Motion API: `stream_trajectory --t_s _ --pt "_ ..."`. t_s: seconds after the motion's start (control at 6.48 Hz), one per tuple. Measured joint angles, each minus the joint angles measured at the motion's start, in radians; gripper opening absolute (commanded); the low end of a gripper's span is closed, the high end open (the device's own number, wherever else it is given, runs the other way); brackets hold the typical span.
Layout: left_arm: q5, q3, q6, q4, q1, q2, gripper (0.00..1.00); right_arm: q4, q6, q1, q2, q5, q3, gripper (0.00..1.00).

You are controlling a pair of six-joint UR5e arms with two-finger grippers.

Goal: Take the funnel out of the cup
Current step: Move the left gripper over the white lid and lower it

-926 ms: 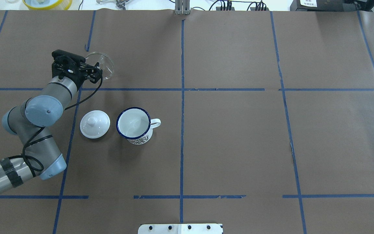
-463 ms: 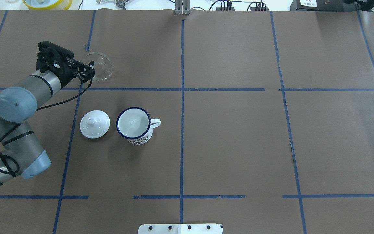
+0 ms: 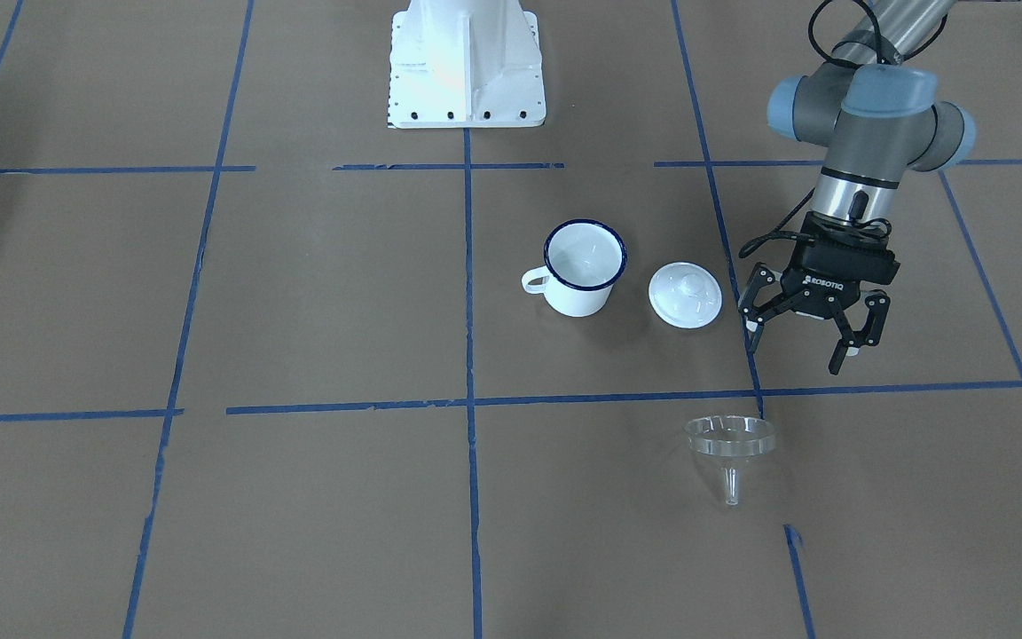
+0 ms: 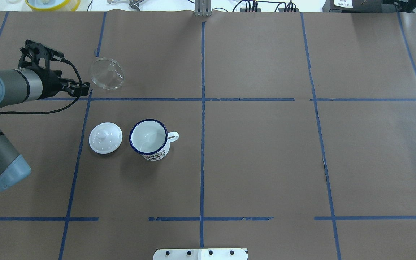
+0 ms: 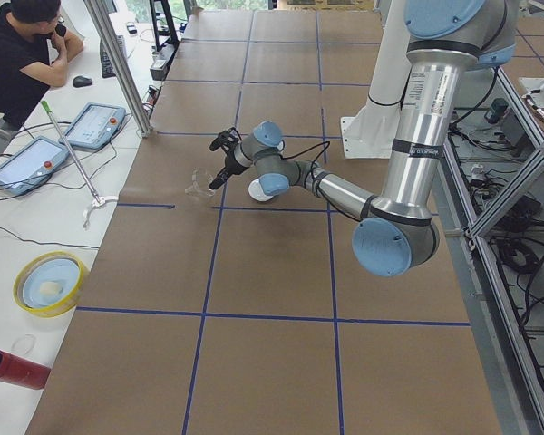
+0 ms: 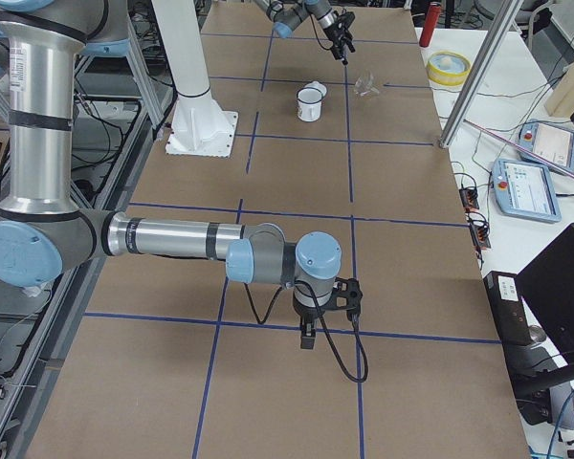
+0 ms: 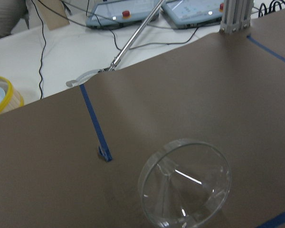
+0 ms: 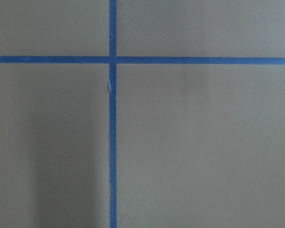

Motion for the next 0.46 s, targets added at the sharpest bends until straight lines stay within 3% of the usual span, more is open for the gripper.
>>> stream_trajectory --t_s 0.15,0.46 --pt "-0.094 -0.043 -0.04 0.148 -0.008 -0.014 1.0 0.0 0.0 0.0 0.0 0.0 0.0 1.0" --pt "-0.242 -0.045 -0.179 0.314 -0.005 -0.078 1.0 0.0 0.0 0.0 -0.001 0.0 0.0 1.0"
